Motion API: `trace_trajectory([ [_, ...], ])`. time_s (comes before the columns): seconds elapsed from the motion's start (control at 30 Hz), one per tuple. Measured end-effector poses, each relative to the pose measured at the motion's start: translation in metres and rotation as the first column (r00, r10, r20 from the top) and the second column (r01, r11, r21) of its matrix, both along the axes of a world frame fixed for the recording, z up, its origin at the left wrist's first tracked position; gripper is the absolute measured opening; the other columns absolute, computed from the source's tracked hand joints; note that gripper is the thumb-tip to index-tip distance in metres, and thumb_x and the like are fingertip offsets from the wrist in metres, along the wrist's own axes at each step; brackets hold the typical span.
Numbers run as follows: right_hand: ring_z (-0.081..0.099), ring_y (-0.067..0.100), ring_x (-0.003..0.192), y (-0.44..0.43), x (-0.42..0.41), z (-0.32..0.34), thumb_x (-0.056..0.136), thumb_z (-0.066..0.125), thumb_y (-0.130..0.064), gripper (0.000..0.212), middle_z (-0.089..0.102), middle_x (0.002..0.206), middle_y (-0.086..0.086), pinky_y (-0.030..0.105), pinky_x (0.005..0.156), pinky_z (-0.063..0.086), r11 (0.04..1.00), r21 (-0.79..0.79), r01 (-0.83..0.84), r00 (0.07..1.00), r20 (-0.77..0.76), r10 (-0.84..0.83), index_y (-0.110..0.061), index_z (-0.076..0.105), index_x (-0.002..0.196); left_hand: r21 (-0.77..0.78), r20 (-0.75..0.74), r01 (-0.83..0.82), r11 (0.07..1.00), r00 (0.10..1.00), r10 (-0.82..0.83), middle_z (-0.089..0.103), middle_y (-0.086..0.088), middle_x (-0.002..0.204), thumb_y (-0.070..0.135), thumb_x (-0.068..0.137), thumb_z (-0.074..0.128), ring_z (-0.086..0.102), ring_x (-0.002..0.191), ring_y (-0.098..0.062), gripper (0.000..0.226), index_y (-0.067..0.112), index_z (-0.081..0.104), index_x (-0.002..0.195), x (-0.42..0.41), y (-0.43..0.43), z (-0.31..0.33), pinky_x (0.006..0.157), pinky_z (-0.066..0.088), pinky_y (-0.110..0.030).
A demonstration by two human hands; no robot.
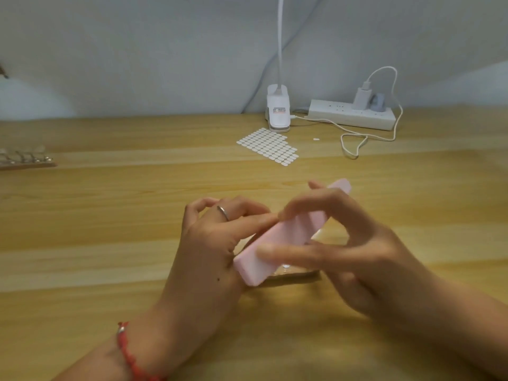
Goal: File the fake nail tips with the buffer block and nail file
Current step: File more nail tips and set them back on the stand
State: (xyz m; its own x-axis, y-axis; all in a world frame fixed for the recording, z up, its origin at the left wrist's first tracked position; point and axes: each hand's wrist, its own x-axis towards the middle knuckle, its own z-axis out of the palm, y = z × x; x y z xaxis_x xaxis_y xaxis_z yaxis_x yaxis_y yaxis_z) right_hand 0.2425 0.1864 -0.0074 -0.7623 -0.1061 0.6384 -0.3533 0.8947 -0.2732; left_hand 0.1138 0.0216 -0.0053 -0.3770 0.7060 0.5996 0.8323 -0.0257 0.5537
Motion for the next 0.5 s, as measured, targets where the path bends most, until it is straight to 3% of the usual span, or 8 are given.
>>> trace_trajectory([
  [0.07, 0.055, 0.024, 0.113, 0.0052, 0.0003, 0.0024, 0.080, 0.050, 0.022, 0.062, 0.053, 0.115, 0.015, 0.032, 0.104, 0.043, 0.999, -0.026, 0.032, 0.999, -0.003, -0.032, -0.019, 0.060, 0.125, 0.001, -0.006, -0.027, 1.000, 1.000, 0.027, 0.064, 0.019, 0.094, 0.029, 0.089, 0.055, 0.059, 0.093, 0.000, 0.019, 0.037, 0.071, 0.095, -0.0007, 0.0006, -0.0009, 0.092, 0.029, -0.036],
  [0.13, 0.054, 0.025, 0.112, 0.0034, 0.0003, 0.0022, 0.079, 0.051, 0.023, 0.063, 0.052, 0.115, 0.014, 0.035, 0.097, 0.047, 0.998, -0.047, 0.047, 0.999, -0.003, -0.047, -0.019, 0.060, 0.125, -0.003, -0.007, -0.026, 1.000, 1.000, 0.026, 0.065, 0.019, 0.094, 0.027, 0.088, 0.056, 0.060, 0.093, -0.001, 0.018, 0.034, 0.071, 0.094, -0.0002, 0.0002, -0.0010, 0.092, 0.029, -0.037],
  [0.23, 0.055, 0.027, 0.113, -0.0016, 0.0002, -0.0002, 0.076, 0.050, 0.021, 0.066, 0.052, 0.116, 0.013, 0.039, 0.110, 0.039, 1.000, 0.013, -0.006, 1.000, 0.002, 0.006, -0.024, 0.062, 0.123, -0.010, -0.001, -0.009, 1.000, 1.000, 0.009, 0.065, 0.017, 0.095, 0.033, 0.085, 0.054, 0.059, 0.095, -0.002, 0.020, 0.039, 0.068, 0.098, 0.0016, 0.0008, 0.0004, 0.090, 0.029, -0.036],
  [0.33, 0.055, 0.025, 0.112, 0.0063, 0.0009, 0.0029, 0.082, 0.048, 0.020, 0.059, 0.053, 0.115, 0.015, 0.028, 0.102, 0.041, 0.998, -0.015, 0.053, 0.999, -0.010, -0.053, -0.019, 0.060, 0.124, 0.005, 0.007, -0.036, 0.999, 0.999, 0.036, 0.065, 0.019, 0.092, 0.028, 0.089, 0.058, 0.059, 0.092, 0.000, 0.016, 0.034, 0.072, 0.091, 0.0008, 0.0005, -0.0004, 0.091, 0.031, -0.038],
  [0.43, 0.054, 0.024, 0.115, -0.0009, 0.0006, -0.0011, 0.083, 0.045, 0.018, 0.061, 0.050, 0.118, 0.010, 0.040, 0.115, 0.032, 0.999, 0.037, 0.002, 1.000, -0.007, -0.002, -0.025, 0.061, 0.123, -0.003, 0.020, 0.001, 1.000, 1.000, -0.001, 0.064, 0.019, 0.094, 0.035, 0.082, 0.053, 0.058, 0.094, 0.001, 0.023, 0.043, 0.067, 0.099, 0.0023, 0.0004, -0.0002, 0.091, 0.029, -0.034],
  [0.5, 0.056, 0.029, 0.113, 0.0027, 0.0010, 0.0016, 0.078, 0.050, 0.022, 0.064, 0.052, 0.117, 0.012, 0.038, 0.108, 0.040, 0.999, 0.030, 0.036, 0.999, -0.006, -0.036, -0.022, 0.061, 0.123, 0.000, 0.014, -0.013, 1.000, 1.000, 0.013, 0.065, 0.018, 0.094, 0.033, 0.084, 0.053, 0.059, 0.094, 0.000, 0.022, 0.038, 0.070, 0.096, 0.0011, 0.0002, -0.0014, 0.090, 0.030, -0.035],
])
